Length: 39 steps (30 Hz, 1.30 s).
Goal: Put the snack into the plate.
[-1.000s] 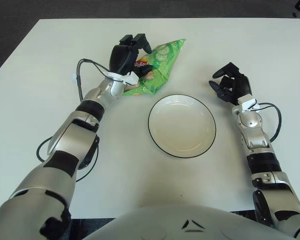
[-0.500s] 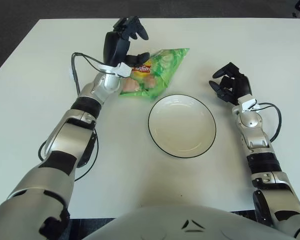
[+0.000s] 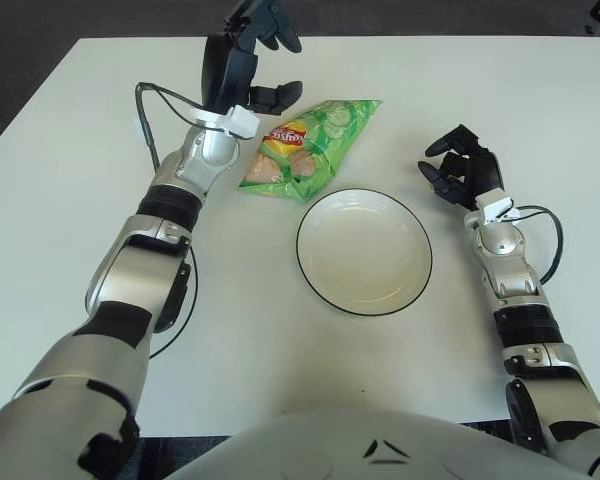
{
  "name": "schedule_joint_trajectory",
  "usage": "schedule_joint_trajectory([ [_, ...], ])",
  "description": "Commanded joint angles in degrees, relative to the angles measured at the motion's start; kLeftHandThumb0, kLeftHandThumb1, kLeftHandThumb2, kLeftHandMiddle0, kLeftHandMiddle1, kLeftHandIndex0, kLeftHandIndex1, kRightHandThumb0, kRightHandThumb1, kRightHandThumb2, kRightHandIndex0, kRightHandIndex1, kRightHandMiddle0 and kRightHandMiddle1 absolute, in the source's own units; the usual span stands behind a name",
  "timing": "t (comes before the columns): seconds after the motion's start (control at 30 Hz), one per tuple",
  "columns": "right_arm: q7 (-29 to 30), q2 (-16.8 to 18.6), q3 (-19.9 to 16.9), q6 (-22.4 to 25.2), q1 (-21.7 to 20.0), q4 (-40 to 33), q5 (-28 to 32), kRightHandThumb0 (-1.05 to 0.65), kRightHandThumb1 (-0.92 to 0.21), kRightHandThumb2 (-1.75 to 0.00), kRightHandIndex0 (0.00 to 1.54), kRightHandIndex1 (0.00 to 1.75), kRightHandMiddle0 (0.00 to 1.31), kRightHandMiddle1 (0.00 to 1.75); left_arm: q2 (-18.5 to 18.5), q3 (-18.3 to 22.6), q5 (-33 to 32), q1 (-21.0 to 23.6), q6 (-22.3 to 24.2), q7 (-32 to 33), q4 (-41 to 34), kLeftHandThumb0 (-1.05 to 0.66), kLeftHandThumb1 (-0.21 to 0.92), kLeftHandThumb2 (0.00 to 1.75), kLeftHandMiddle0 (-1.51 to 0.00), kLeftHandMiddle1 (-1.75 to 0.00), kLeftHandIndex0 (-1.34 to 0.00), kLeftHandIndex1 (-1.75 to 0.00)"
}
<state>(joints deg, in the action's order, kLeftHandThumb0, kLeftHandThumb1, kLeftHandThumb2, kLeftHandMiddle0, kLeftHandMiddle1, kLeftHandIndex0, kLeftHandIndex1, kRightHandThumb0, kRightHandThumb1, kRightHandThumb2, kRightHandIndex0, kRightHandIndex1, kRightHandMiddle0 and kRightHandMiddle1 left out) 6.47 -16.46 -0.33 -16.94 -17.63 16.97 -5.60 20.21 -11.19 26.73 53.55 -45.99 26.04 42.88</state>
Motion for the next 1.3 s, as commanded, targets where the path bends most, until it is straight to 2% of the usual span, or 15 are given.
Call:
schedule_joint_trajectory([
  [0.0,-0.92,3.53,2.04,1.75,10.54,8.96,-0.95,-0.36,-0.92,-0.29,0.79,1.75,0.45,1.50,0.93,1.08,-2.20,-1.82,2.15,-4.85,-2.54,0.45,0.37,1.24,-0.56,-1.75,-0.62,-1.75],
  [0.17,-0.91,3.52,2.07,1.77,10.48,9.13,-1.01,-0.36,-0.92,-0.30,0.79,1.75,0.45,1.50,0.70,1.44,-1.92,-2.85,3.17,-5.88,-3.99,0.45,0.38,1.23,-0.56,-1.75,-0.64,-1.75],
  [0.27,-0.89,3.54,2.13,1.85,10.64,8.87,-1.06,-0.36,-0.92,-0.30,0.79,1.75,0.44,1.50,1.16,1.03,-3.21,-3.29,3.52,-9.79,-5.02,0.44,0.40,1.20,-0.54,-1.75,-0.61,-1.75],
  [0.33,-0.90,3.53,2.15,1.86,10.66,8.84,-1.07,-0.36,-0.92,-0.30,0.79,1.75,0.44,1.50,1.91,0.35,-4.94,-3.26,3.38,-14.49,-5.25,0.18,0.37,1.22,-0.55,-1.75,-0.54,-1.66],
  [0.37,-0.91,3.52,2.15,1.85,10.65,8.86,-1.08,-0.36,-0.92,-0.30,0.79,1.75,0.44,1.50,3.01,-0.50,-5.90,-2.97,3.06,-18.52,-5.32,0.14,0.40,1.16,-0.55,-1.71,-0.53,-1.62],
  [0.43,-0.92,3.51,2.16,1.84,10.62,8.90,-1.09,-0.36,-0.92,-0.30,0.79,1.75,0.44,1.51,5.10,-1.81,-7.20,-2.38,2.36,-25.14,-5.67,0.06,0.70,0.60,-0.56,-1.47,-0.48,-1.46],
  [0.5,-0.93,3.50,2.18,1.82,10.59,8.95,-1.09,-0.36,-0.92,-0.30,0.79,1.75,0.44,1.51,7.26,-2.83,-7.30,-1.44,1.07,-30.03,-5.71,0.03,0.81,0.43,-0.55,-1.39,-0.42,-1.45],
  [0.57,-0.94,3.49,2.19,1.80,10.56,8.99,-1.09,-0.36,-0.92,-0.30,0.79,1.75,0.44,1.51,8.51,-3.24,-6.97,-0.71,0.06,-32.69,-5.53,-0.30,0.87,0.22,-0.51,-0.88,-0.38,-0.98],
  [0.6,-0.95,3.48,2.21,1.79,10.56,9.00,-1.08,-0.36,-0.92,-0.30,0.79,1.75,0.44,1.51,9.08,-3.54,-7.02,-0.05,-0.42,-34.40,-5.13,-0.34,0.88,0.19,-0.52,-0.78,-0.38,-0.90],
  [0.67,-0.97,3.46,2.23,1.76,10.58,9.00,-1.08,-0.36,-0.92,-0.30,0.79,1.75,0.44,1.51,9.90,-4.13,-7.61,1.39,-1.14,-38.49,-4.07,-0.50,0.90,0.14,-0.50,-0.38,-0.38,-0.55],
  [0.77,-0.95,3.48,2.28,1.74,10.62,8.96,-1.13,-0.36,-0.92,-0.30,0.79,1.75,0.44,1.51,10.16,-4.51,-9.22,2.73,-2.25,-43.77,-2.07,-0.60,0.92,0.09,-0.38,-0.13,-0.39,-0.26],
  [0.9,-0.90,3.50,2.34,1.69,10.67,8.93,-1.20,-0.36,-0.92,-0.30,0.80,1.75,0.44,1.51,10.26,-4.86,-12.02,4.05,-2.35,-51.56,0.58,-0.66,0.92,0.07,-0.20,-0.03,-0.31,-0.09],
  [1.0,-0.91,3.48,2.34,1.64,10.64,9.00,-1.18,-0.36,-0.92,-0.30,0.80,1.75,0.44,1.51,10.29,-4.93,-14.37,4.65,0.34,-58.03,0.90,-0.75,0.92,0.05,-0.10,-0.01,-0.24,-0.03],
  [1.1,-0.95,3.44,2.33,1.59,10.60,9.06,-1.16,-0.36,-0.92,-0.30,0.80,1.75,0.44,1.51,9.72,-5.37,-15.84,5.96,5.96,-65.13,1.13,-0.84,0.91,0.03,-0.04,0.00,-0.18,-0.01],
  [1.27,-0.98,3.41,2.33,1.59,10.58,9.12,-1.18,-0.36,-0.92,-0.30,0.80,1.75,0.44,1.51,9.14,-5.25,-15.31,6.52,8.16,-68.01,1.07,-0.93,0.90,0.02,0.00,0.00,-0.14,0.00],
])
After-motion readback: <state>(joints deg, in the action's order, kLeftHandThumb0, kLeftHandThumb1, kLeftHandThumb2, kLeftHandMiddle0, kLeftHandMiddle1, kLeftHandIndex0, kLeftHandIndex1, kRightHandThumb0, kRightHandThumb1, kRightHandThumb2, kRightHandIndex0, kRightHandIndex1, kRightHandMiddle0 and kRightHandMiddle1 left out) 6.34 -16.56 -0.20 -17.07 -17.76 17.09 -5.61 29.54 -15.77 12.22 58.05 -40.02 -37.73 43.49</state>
